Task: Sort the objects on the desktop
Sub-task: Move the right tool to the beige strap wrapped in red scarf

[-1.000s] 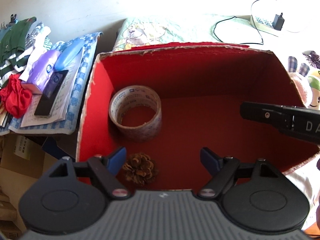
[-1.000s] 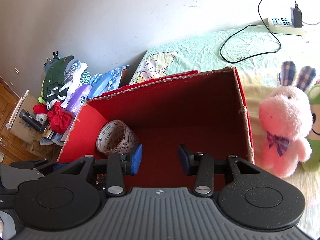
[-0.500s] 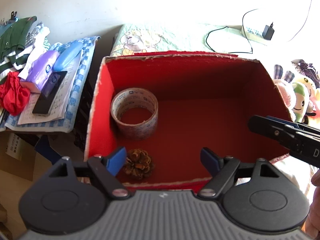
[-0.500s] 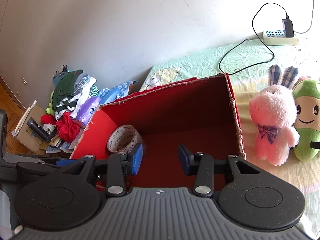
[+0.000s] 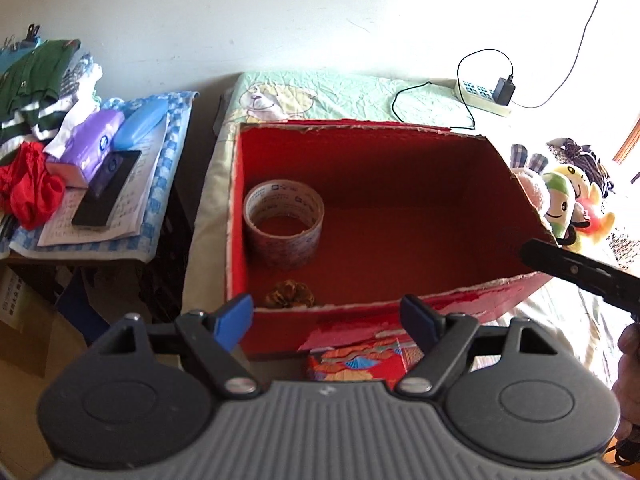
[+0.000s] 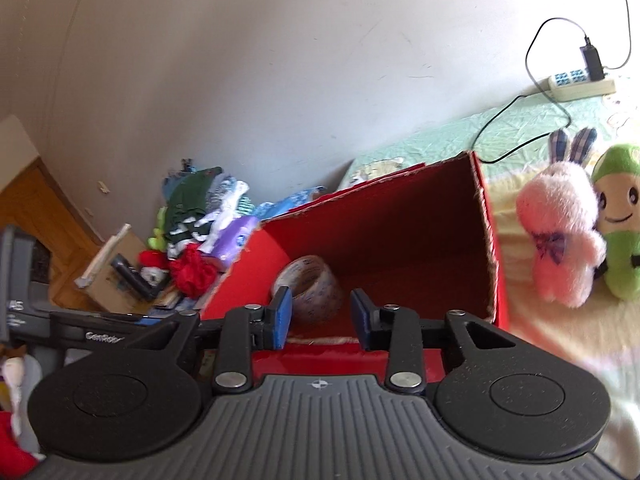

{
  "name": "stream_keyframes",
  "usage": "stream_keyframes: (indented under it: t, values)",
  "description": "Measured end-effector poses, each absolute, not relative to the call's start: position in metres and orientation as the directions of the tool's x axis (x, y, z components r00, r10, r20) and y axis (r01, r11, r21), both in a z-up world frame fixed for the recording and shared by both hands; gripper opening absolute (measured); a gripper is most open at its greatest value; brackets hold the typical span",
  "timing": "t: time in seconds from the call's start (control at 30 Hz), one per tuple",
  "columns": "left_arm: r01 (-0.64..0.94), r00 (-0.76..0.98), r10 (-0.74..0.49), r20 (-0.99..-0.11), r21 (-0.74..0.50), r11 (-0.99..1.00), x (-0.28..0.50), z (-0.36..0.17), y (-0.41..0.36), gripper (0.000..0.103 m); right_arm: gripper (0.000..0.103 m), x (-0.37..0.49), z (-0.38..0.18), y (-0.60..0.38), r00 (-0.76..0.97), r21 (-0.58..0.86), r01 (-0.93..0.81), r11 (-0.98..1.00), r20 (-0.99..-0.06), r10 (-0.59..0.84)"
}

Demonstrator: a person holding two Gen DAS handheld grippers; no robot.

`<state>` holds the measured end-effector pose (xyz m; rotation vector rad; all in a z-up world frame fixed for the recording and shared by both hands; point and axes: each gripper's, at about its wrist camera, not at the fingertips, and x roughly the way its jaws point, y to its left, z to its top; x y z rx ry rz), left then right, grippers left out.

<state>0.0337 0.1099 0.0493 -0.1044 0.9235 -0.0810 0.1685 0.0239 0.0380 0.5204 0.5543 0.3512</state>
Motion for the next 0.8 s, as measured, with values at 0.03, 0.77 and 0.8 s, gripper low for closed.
stream_keyframes:
  t: [0.03,0.77,0.8]
  values:
    - [0.024,0.599,-0.122,-0.792,-0.134,0.991,0.031,0.049,0.113,0.082,0.034,0.165,0.037,0.023,0.793,0.568,-0.188,0.801,-0.394,0.465]
    - [0.342,0.375,-0.416,-0.829,-0.294,0.893,-0.004,-0.011,0.026,0.082,0.032,0.155,-0.04,0.016,0.505,0.695,-0.05,0.717,-0.602,0.619]
    - [0.34,0.365,-0.416,-0.833,-0.297,0.892,-0.003,-0.015,0.025,0.082,0.033,0.155,-0.044,0.015,0.491,0.707,-0.037,0.706,-0.602,0.629]
